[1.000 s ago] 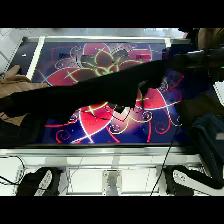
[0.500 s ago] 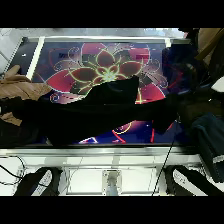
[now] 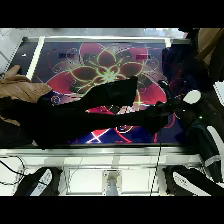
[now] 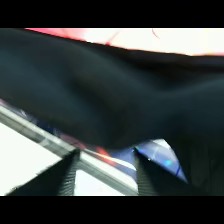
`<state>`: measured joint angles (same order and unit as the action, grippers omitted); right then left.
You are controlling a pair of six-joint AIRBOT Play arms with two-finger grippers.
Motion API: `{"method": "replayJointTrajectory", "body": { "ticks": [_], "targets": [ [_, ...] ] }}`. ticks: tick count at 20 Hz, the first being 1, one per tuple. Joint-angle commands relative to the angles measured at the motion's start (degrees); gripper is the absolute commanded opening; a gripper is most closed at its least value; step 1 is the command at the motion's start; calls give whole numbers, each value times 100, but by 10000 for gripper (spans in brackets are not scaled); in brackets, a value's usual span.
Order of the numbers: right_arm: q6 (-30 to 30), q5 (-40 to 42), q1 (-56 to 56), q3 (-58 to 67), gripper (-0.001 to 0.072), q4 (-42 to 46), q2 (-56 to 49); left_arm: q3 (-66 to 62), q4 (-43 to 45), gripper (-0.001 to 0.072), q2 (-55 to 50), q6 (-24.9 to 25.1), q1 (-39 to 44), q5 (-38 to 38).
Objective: Fold the clothes and pants, and hang the long-sleeved shirts on hangers.
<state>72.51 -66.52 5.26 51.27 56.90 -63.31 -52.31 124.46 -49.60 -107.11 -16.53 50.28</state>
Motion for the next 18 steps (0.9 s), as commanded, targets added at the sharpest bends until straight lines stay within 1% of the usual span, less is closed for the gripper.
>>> {"method": "replayJointTrajectory", "body": {
  "ticks": [1, 2, 3, 4, 5, 6, 7, 8, 9, 10, 12, 13, 15, 16, 18],
  "targets": [
    [42, 975, 339, -28, 412, -68, -101, -44, -372, 536, -173, -164, -33, -914],
    [57, 1078, 293, 72, 411, 15, -98, -92, -363, 536, -179, -420, -35, -964],
    [63, 1010, 203, 258, 411, 144, -94, -166, -345, 535, -166, -564, -74, -870],
    [146, 809, 81, 492, 411, 297, -87, -197, -330, 535, -138, -555, -140, -634],
    [173, 566, -46, 713, 411, 420, -87, -195, -302, 535, -118, -560, -284, -114],
    [175, 254, -199, 966, 411, 527, -85, -153, -334, 501, -129, -562, -472, 525],
    [184, -4, -348, 1182, 411, 562, -85, 42, -391, 407, -125, -557, -721, 1095],
    [201, -179, -459, 1342, 410, 566, -85, 354, -400, 273, -103, -564, -962, 1432],
    [219, -264, -527, 1449, 410, 566, -85, 800, -584, 139, -50, -640, -1222, 1537],
    [264, -278, -546, 1508, 411, 566, -85, 1274, -1036, 70, 22, -706, -1429, 1416],
    [365, -282, -533, 1510, 410, 540, -94, 1980, -1912, 33, 162, -634, -1545, 979],
    [422, -317, -531, 1510, 410, 511, -96, 2155, -2439, 12, 219, -385, -1526, 901],
    [463, -442, -527, 1510, 410, 481, -96, 2262, -3462, 12, 363, 435, -1523, 940],
    [461, -511, -527, 1510, 411, 483, -96, 2260, -3685, 12, 481, 715, -1523, 975],
    [461, -667, -527, 1510, 411, 481, -96, 2260, -3434, 12, 769, 796, -1537, 997]
  ]
}}
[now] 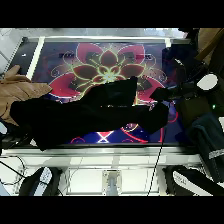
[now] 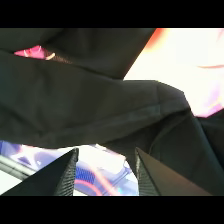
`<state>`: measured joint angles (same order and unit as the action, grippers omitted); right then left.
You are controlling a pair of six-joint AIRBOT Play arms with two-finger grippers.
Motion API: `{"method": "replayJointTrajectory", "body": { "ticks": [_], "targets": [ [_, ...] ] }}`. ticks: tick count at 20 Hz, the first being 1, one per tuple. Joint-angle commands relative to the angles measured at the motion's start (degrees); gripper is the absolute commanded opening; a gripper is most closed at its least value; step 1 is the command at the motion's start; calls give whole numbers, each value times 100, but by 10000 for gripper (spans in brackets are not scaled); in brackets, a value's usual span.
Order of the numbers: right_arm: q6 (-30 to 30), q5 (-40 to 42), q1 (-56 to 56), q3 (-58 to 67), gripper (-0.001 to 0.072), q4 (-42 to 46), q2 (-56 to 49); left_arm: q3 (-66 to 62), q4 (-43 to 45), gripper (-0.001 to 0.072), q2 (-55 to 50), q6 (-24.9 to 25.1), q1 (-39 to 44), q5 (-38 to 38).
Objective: Fold the clothes and pants, and hang the long-sleeved shirts on hangers.
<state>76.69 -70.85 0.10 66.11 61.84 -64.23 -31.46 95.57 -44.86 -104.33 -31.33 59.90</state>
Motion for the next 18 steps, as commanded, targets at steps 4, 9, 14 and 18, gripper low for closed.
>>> {"method": "replayJointTrajectory", "body": {
  "ticks": [4, 9, 14, 18],
  "targets": [
    [44, -208, -11, 26, 411, -11, -4, 177, 562, 131, 487, 610, -55, -177],
    [42, -177, -11, 26, 410, -11, -4, 173, -122, 303, 262, 673, -52, -260],
    [31, -166, -11, 22, 410, -2, -7, 173, -1252, 302, -85, 1228, -55, -90],
    [31, -170, -11, 22, 410, -2, -7, 170, -1561, 304, -120, 1545, -55, -212]
  ]
}}
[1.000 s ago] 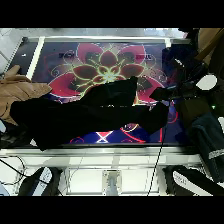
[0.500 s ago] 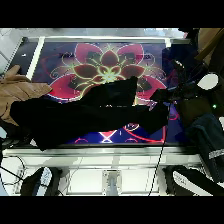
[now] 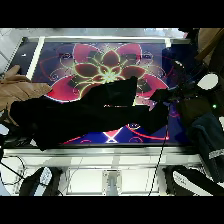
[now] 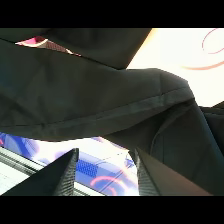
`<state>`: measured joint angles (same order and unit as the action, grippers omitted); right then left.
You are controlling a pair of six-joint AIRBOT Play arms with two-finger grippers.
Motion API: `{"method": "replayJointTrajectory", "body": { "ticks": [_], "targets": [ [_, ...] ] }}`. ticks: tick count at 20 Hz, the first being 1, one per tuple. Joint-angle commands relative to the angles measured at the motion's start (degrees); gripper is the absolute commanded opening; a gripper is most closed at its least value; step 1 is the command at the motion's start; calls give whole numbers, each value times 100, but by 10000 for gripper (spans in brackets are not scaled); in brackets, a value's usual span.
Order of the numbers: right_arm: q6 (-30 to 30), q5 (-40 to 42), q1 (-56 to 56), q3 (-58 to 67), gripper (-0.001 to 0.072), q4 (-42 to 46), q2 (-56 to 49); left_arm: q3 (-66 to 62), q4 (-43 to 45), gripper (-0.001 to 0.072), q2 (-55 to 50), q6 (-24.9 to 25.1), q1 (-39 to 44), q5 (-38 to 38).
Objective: Fold the clothes and pants, and hang the long-sleeved shirts on hangers.
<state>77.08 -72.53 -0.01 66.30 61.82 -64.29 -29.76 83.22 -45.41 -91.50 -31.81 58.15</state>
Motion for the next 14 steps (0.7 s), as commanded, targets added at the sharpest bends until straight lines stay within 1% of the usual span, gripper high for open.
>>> {"method": "replayJointTrajectory", "body": {
  "ticks": [1, 3, 5, 9, 12, 14],
  "targets": [
    [-13, 0, 0, 2, 410, 0, 0, 0, -74, 307, -133, 251, -9, -46],
    [-13, 2, 0, 2, 410, 0, 0, 0, 201, 486, -308, 240, -7, -87],
    [-13, 0, 0, 2, 410, -2, 0, 0, 205, 490, -413, 238, -7, -179],
    [-11, 0, 0, 2, 410, -2, 0, -7, 203, 488, -415, 238, -7, -608],
    [0, -20, 0, 2, 410, -9, 2, -7, 223, 488, -413, 240, -9, -275],
    [0, -2, 0, 2, 410, -7, 0, -7, 223, 488, -422, 238, -7, -387]
  ]
}}
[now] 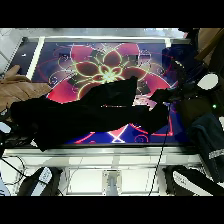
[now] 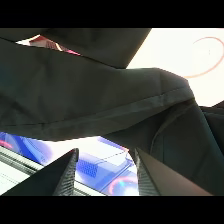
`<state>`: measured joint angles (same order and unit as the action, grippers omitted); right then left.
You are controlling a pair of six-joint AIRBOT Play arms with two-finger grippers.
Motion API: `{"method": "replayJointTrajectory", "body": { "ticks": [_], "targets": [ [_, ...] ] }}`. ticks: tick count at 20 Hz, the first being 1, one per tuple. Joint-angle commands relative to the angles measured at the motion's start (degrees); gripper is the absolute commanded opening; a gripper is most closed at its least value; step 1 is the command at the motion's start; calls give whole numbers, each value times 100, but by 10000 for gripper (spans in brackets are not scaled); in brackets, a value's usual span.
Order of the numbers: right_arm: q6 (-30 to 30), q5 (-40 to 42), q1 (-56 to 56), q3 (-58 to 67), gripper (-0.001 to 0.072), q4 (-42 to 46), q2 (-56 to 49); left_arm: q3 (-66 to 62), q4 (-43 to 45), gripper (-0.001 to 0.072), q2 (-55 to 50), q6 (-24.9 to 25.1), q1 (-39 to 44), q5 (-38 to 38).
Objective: Fold the clothes and pants, and hang the long-sleeved shirts on hangers.
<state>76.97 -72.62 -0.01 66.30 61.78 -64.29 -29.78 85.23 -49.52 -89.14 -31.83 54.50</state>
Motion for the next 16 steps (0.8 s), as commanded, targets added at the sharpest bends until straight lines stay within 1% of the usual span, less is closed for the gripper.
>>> {"method": "replayJointTrajectory", "body": {
  "ticks": [1, 3, 5, 8, 10, 11, 12, 14, 15, 16],
  "targets": [
    [11, 9, 0, 2, 410, -2, 0, -4, 26, 488, -20, 2, -4, -31],
    [13, -15, 4, 2, 410, -4, 2, -11, 131, 488, -15, 2, -50, -28],
    [13, -63, 4, 2, 410, -4, 2, -22, 162, 485, -9, 2, -299, -28],
    [11, 33, 4, -4, 410, -2, 0, -17, -192, 485, -79, 59, -669, -83],
    [9, 92, 4, -15, 410, 0, -4, -15, -673, 483, -297, 426, -684, -273],
    [9, 87, 4, -15, 410, -2, -4, -15, -1056, 482, -455, 702, -684, -317],
    [11, 70, 4, -15, 410, -2, -4, -15, -1502, 454, -623, 1019, -684, -372],
    [11, -9, 4, -15, 410, -4, -2, -17, -2277, 330, -811, 1377, -684, -413],
    [13, -68, 4, -15, 410, -4, -2, -22, -2483, 145, -798, 1534, -684, -415],
    [11, -142, 4, -15, 410, -4, -2, -76, -2524, 11, -750, 1665, -684, -415]
  ]
}}
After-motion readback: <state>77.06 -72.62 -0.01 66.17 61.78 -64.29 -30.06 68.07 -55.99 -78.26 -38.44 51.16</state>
